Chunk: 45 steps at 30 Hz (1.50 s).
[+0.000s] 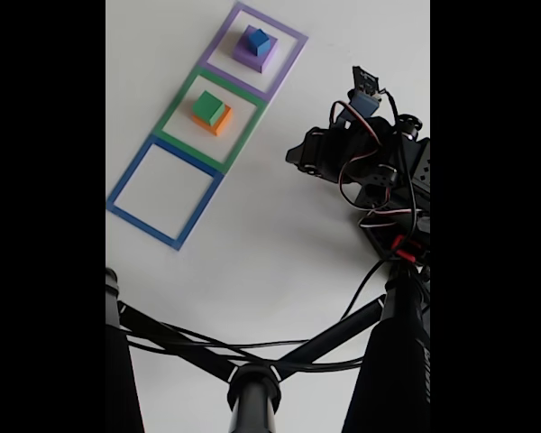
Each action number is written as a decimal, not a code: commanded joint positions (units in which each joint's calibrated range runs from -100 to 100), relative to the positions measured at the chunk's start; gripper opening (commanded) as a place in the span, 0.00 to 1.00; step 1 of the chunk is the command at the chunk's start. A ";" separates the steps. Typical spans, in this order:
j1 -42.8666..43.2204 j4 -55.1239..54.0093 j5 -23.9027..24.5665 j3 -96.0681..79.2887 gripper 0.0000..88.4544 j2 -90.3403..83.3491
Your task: Tower of hanoi
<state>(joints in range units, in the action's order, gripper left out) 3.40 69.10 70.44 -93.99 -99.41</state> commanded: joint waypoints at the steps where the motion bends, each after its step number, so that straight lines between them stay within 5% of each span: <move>1: 1.11 1.51 -0.37 -0.19 0.00 -0.51; 11: -0.04 1.59 1.32 -0.19 0.00 -0.51; 27: -5.51 -8.29 -26.23 30.36 0.00 23.55; 30: -7.62 -8.05 -37.05 40.18 0.00 29.28; 35: -12.12 -8.70 -61.57 52.90 0.00 34.21; 40: -16.63 -5.62 -89.97 62.45 0.00 35.50; 43: -19.22 0.37 -115.50 69.72 0.00 37.20; 45: -21.42 3.94 -121.58 74.18 0.00 38.17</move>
<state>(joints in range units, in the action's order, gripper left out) -14.45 67.58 -33.00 -29.16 -63.11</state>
